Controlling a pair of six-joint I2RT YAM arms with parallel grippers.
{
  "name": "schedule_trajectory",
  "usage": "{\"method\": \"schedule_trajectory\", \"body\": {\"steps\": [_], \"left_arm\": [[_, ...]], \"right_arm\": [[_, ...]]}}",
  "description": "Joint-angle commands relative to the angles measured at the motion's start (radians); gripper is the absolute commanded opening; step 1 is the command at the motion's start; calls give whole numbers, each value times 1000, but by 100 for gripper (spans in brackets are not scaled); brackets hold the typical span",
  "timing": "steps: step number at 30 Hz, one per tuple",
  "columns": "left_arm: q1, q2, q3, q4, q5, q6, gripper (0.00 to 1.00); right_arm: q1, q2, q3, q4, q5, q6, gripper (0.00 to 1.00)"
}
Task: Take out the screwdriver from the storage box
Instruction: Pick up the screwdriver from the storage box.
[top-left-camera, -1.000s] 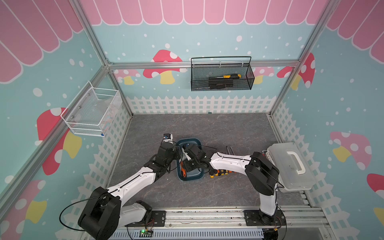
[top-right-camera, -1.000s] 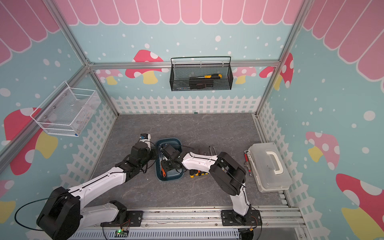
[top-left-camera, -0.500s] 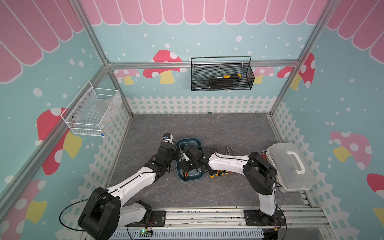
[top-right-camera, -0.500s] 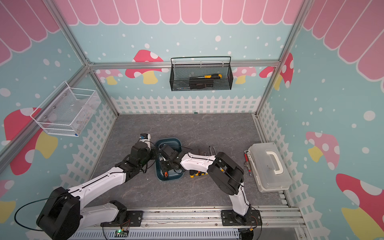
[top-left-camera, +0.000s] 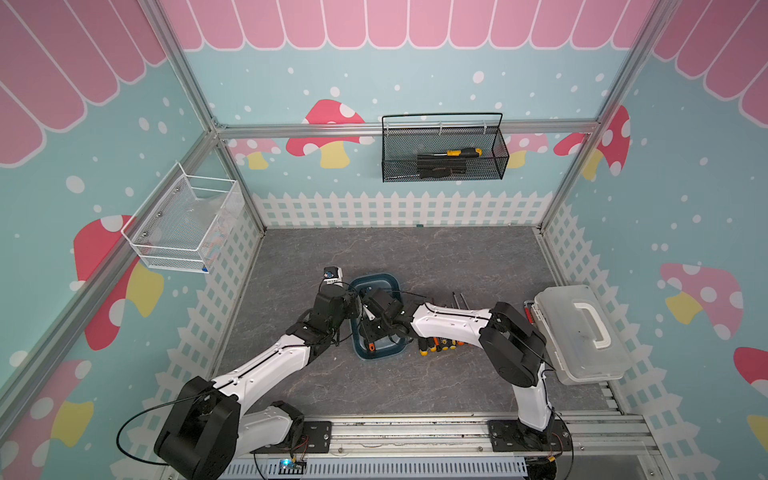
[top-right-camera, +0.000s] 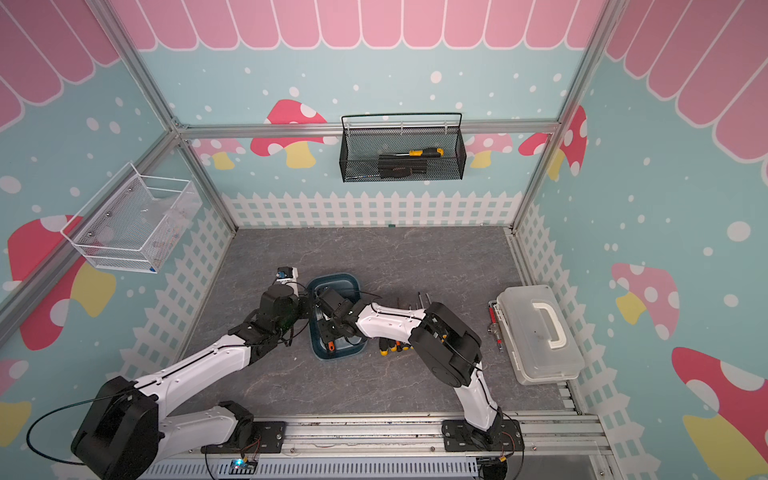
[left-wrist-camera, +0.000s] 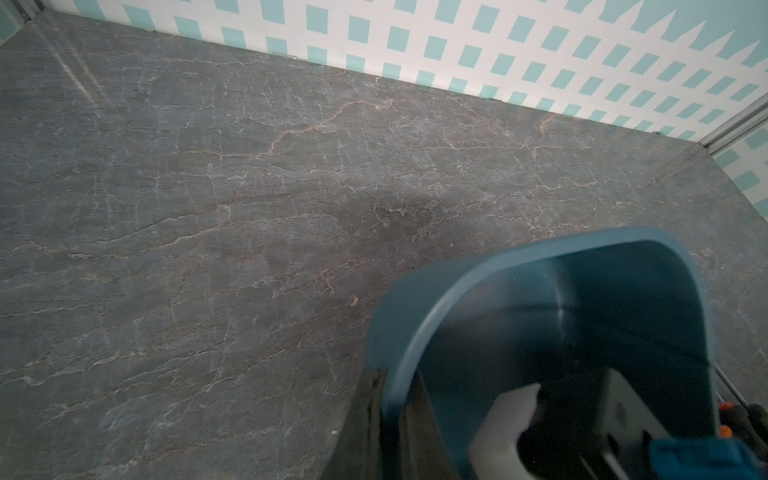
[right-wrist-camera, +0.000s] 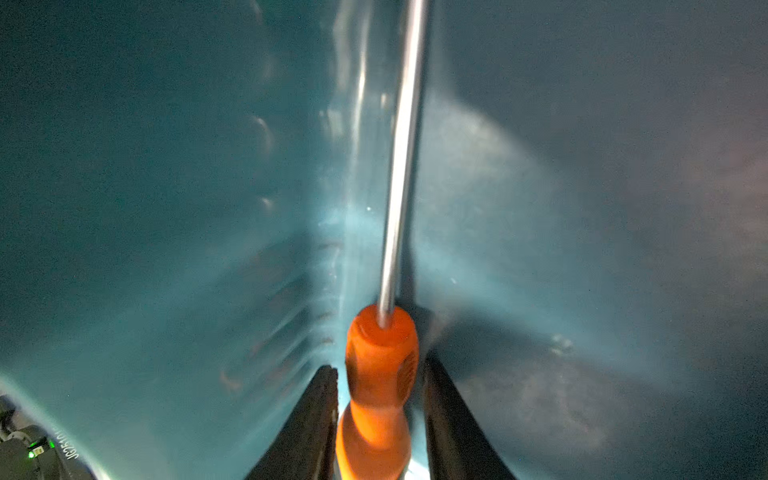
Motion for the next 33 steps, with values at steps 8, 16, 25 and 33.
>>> {"method": "schedule_trajectory", "body": {"steps": [8,16,25,33], "left_arm": [[4,-37,-9,35,48,2,0],[7,-29,-6,41,59,-2,0],[9,-16,-11,47,63,-9,0],[9,-6,-5,50,66,-15,0]], "right_arm": [[-110,47,-148,41,5,88,25],[-113,53,-100,14,1,48,7],[-91,-45,-145,108,20,-28,0],[-87,-157,-219,219,-59,-49,0]]}}
